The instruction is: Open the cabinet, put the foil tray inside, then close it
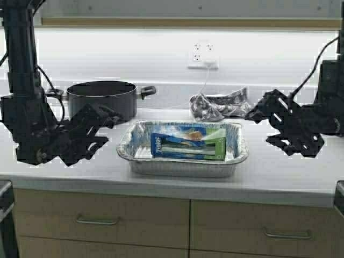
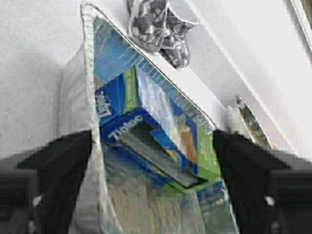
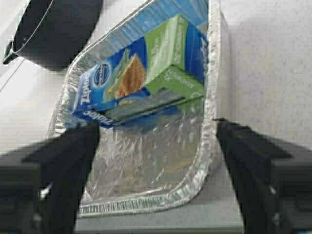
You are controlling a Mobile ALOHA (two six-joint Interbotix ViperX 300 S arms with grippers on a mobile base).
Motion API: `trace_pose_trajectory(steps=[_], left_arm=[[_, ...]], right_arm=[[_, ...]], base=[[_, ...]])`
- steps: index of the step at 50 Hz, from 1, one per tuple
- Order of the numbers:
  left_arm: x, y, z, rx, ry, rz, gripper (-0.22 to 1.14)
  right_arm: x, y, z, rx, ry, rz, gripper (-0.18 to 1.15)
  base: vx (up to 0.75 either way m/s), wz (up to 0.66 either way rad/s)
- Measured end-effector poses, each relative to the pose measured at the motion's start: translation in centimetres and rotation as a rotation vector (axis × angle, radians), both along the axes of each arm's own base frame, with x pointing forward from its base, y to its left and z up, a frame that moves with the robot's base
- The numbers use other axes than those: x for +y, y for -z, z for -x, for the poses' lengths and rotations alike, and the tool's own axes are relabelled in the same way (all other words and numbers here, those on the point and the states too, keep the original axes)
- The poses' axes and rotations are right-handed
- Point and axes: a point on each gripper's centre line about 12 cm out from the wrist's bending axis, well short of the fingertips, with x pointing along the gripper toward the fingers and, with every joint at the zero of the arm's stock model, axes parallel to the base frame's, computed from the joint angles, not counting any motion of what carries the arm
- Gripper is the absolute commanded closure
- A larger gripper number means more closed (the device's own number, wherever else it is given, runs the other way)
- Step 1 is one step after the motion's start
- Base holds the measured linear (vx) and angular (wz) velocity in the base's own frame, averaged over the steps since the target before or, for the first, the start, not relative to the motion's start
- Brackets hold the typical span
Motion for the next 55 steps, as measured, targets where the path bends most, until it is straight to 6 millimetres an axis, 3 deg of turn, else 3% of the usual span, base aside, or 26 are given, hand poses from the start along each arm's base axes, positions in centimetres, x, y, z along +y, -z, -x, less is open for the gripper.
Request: trace_pose_trajectory(steps=[16, 28, 42, 55], left_arm=[[0.8, 0.5, 0.6, 0.03, -0.017, -0.006, -0.11], [1.7, 1.8, 0.4, 0.07, -0.039, 0.005, -0.11], [0.7, 4.4, 0.6, 0.149, 0.041, 0.074, -0.11], [0.1, 4.9, 0.4, 0.158, 0.088, 0.103, -0.11]], right_arm=[[0.4, 2.0, -0.8, 0.022, -0.046, -0.008, -0.05], [1.0, 2.3, -1.9, 0.006, -0.072, -0.025, -0.05], [1.0, 4.4, -1.2, 0.061, -0.088, -0.024, -0.05], [1.3, 6.5, -1.4, 0.08, -0.109, -0.08, -0.05]], base=[[0.15, -0.06], [0.11, 0.02], [0.08, 0.03], [0.03, -0.01]])
